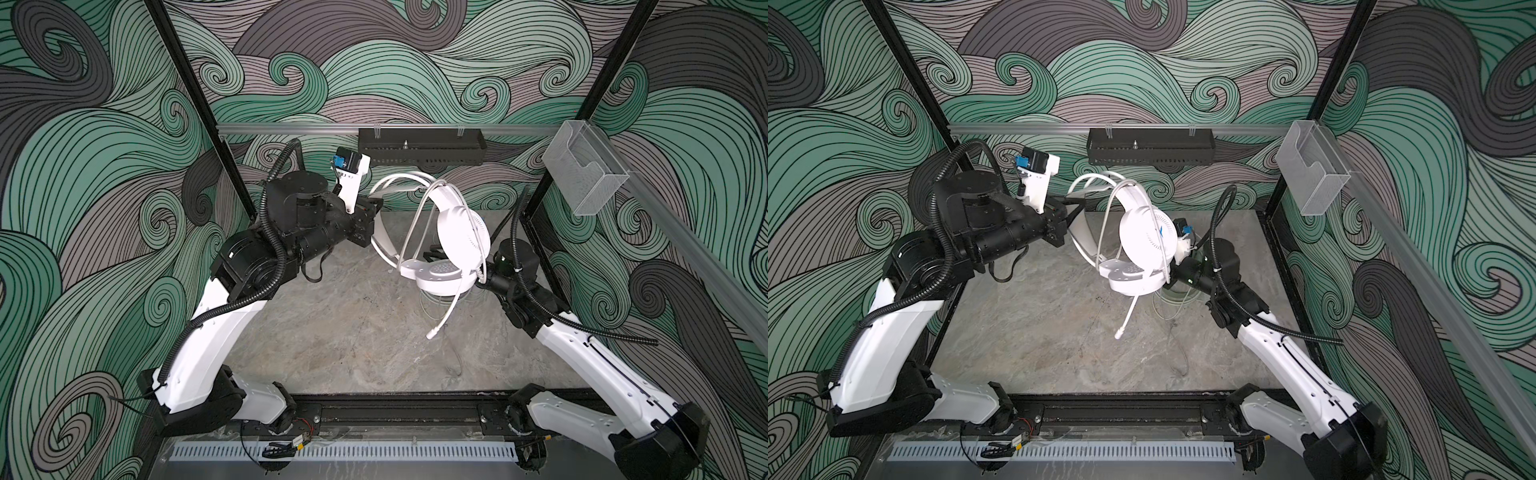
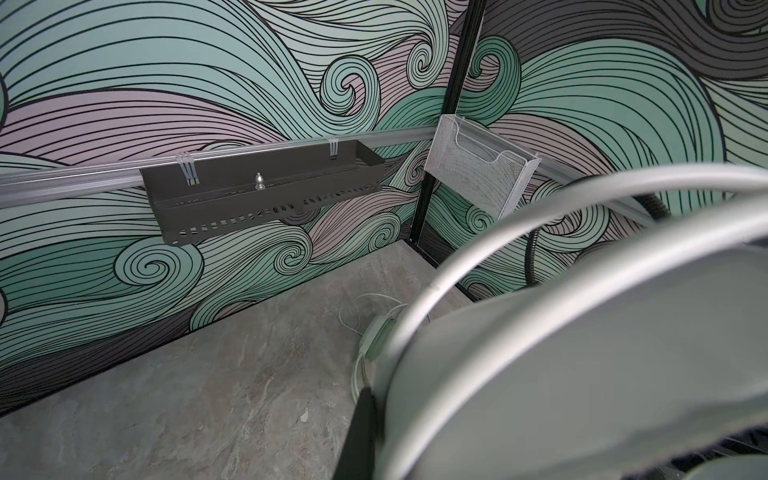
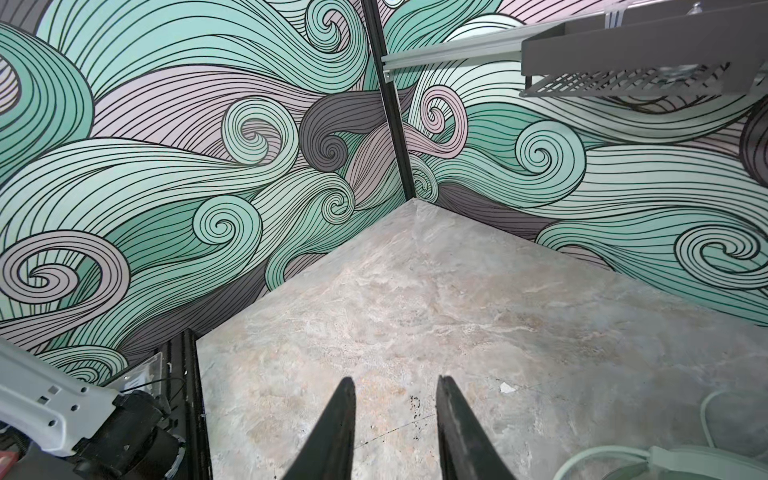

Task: Wrap the headphones

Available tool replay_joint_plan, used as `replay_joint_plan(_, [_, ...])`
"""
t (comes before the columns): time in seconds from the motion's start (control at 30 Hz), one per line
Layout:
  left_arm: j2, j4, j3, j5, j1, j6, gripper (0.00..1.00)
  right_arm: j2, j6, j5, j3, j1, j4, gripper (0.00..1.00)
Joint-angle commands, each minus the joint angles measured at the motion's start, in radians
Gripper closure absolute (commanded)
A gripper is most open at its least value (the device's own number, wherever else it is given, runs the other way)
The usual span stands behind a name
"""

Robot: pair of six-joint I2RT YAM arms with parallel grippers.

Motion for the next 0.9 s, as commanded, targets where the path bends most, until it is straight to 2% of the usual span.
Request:
replay_joint_plan(0.0, [0.001, 0.052, 0.053, -0.015, -0.004, -0.074, 1.00, -0.031, 0.023, -0.019, -0.015, -0.005, 0.016, 0.68])
replay_joint_plan(0.33, [0.000, 0.053, 0.089, -0.041, -0.004, -0.105, 1.00, -0.123, 0.000, -0.014, -0.065, -0.005, -0.083, 0.71])
replay_joint_plan(0.63, [0.025, 0.038, 0.164, -0.049, -0.003, -0.114, 1.00, -0.154, 0.002, -0.014, -0.090, -0.004, -0.118, 0.78])
replay_joint_plan(0.73, [0.025, 0.044, 0.166, -0.048, -0.004, -0.120, 1.00, -0.140, 0.003, -0.017, -0.094, -0.004, -0.114, 0.85])
replay_joint_plan(0.87, [0.023, 0.047, 0.169, -0.058, -0.003, -0.137, 1.00, -0.117, 0.006, -0.025, -0.090, -0.005, -0.110, 0.99])
